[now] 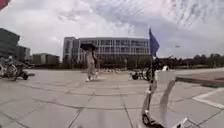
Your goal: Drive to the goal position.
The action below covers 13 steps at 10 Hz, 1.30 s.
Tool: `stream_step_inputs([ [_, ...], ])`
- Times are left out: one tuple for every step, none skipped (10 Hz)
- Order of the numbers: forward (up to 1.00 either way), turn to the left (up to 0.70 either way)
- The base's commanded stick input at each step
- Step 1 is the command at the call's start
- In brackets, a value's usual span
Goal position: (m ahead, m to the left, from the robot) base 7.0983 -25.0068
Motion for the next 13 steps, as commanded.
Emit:
stream_step_inputs([
  [0.70, -0.14],
  [0.70, -0.14],
  [0.70, -0.14],
  [0.70, -0.14],
  [0.70, -0.14],
  [0.70, -0.14],
  [0.70, -0.14],
  [0.70, -0.14],
  [0.70, -0.14],
  [0.70, -0.14],
  [0.70, -0.13],
  [0.70, -0.04],
  [0.70, 0.00],
])
